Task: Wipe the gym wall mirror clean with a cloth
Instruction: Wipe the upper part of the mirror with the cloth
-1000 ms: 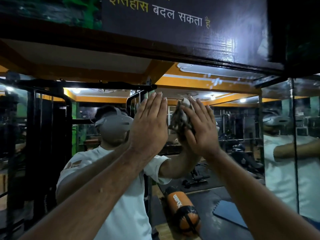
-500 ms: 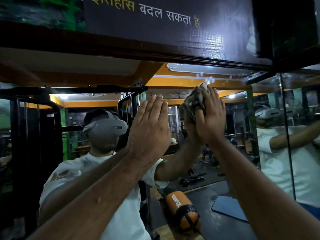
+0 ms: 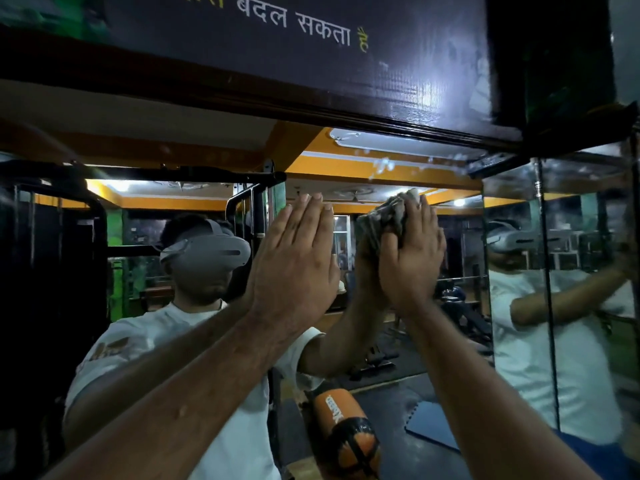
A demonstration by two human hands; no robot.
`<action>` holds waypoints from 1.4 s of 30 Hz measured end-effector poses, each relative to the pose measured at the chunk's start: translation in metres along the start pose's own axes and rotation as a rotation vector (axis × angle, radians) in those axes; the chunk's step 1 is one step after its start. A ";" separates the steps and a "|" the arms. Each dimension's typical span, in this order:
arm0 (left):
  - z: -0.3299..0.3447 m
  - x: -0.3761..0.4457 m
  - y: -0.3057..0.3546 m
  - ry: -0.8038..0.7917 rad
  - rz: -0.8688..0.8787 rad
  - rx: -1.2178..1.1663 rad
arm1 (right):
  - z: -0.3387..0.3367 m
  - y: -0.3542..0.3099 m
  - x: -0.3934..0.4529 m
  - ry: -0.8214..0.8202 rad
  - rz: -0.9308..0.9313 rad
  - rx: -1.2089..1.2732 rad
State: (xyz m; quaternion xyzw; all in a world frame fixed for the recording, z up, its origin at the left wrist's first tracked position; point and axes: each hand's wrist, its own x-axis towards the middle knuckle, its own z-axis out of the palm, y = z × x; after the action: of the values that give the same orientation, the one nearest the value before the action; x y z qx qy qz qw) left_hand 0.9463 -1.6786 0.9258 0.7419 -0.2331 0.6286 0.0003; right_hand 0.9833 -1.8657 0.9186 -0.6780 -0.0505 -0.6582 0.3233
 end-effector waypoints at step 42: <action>0.110 0.078 0.177 0.002 0.007 0.143 | -0.078 0.211 0.103 -0.050 -0.144 -0.005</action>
State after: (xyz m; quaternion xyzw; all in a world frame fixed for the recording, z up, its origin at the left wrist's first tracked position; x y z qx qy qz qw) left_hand 0.9955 -1.8953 0.9242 0.7387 -0.1903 0.6443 -0.0546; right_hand 1.0343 -2.1078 0.9293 -0.6897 -0.1056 -0.6626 0.2723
